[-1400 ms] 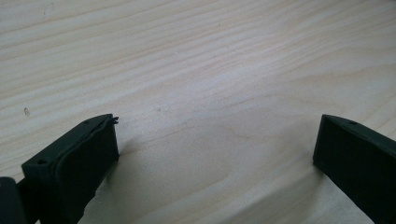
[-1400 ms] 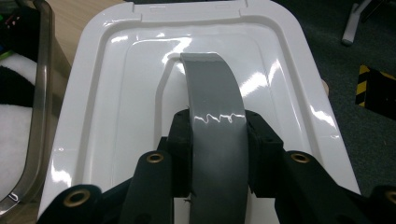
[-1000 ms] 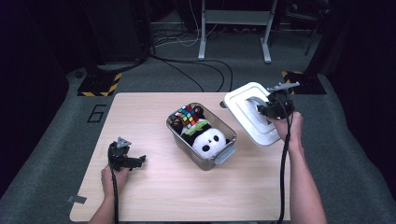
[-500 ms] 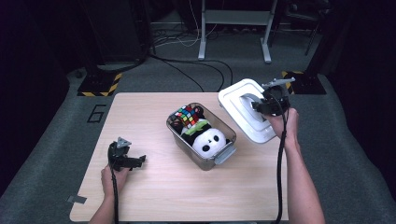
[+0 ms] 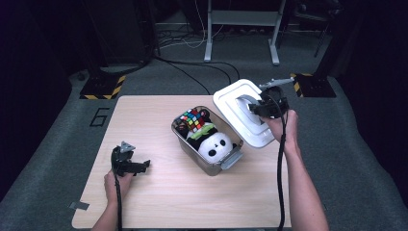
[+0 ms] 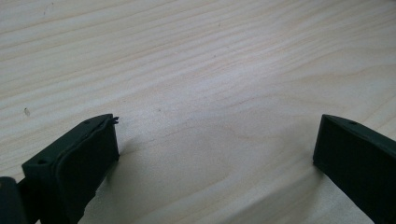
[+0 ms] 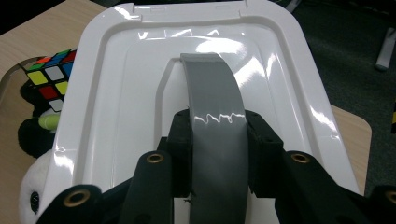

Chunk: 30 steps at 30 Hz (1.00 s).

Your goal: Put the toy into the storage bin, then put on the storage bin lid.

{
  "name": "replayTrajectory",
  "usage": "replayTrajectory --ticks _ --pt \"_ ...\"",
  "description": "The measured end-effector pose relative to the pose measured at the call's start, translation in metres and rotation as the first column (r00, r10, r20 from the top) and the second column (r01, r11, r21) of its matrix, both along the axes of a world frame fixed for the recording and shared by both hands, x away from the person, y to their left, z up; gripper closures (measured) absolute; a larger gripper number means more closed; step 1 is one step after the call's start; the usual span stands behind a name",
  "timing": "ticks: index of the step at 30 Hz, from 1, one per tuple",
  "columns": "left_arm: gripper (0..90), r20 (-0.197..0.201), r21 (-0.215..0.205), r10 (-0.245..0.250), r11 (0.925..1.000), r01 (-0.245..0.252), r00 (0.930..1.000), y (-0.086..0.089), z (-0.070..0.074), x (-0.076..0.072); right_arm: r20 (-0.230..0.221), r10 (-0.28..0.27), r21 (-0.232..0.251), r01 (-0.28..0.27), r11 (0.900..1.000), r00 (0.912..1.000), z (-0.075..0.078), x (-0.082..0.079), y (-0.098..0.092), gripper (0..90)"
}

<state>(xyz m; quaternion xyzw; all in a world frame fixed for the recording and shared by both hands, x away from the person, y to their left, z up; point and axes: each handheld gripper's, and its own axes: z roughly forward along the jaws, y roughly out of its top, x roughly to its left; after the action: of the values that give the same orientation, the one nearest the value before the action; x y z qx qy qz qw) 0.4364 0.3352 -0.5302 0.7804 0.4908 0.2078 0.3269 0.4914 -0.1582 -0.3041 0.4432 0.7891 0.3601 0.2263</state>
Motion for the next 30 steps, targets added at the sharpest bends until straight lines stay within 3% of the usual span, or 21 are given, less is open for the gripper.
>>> replayTrajectory --ticks 12,13,23,30 --pt "0.0 -0.003 -0.004 0.005 1.0 -0.005 1.0 0.0 0.0 0.0 -0.01 0.051 0.005 -0.051 0.999 0.9987 -0.001 -0.001 0.029 66.8" --pt "0.0 -0.009 0.011 -0.008 0.9999 0.009 0.9999 0.001 0.001 0.0 -0.017 0.048 0.009 -0.048 0.999 0.9987 -0.001 -0.001 0.031 66.7" --pt "0.0 0.001 -0.011 0.011 0.9999 -0.011 0.9999 -0.001 0.0 0.0 -0.024 0.088 0.012 -0.087 0.996 0.9959 -0.002 0.0 0.052 66.7" --pt "0.0 0.0 -0.01 0.009 0.9999 -0.009 1.0 -0.001 0.0 0.0 -0.033 0.086 0.016 -0.086 0.996 0.9957 -0.003 -0.002 0.063 66.8"
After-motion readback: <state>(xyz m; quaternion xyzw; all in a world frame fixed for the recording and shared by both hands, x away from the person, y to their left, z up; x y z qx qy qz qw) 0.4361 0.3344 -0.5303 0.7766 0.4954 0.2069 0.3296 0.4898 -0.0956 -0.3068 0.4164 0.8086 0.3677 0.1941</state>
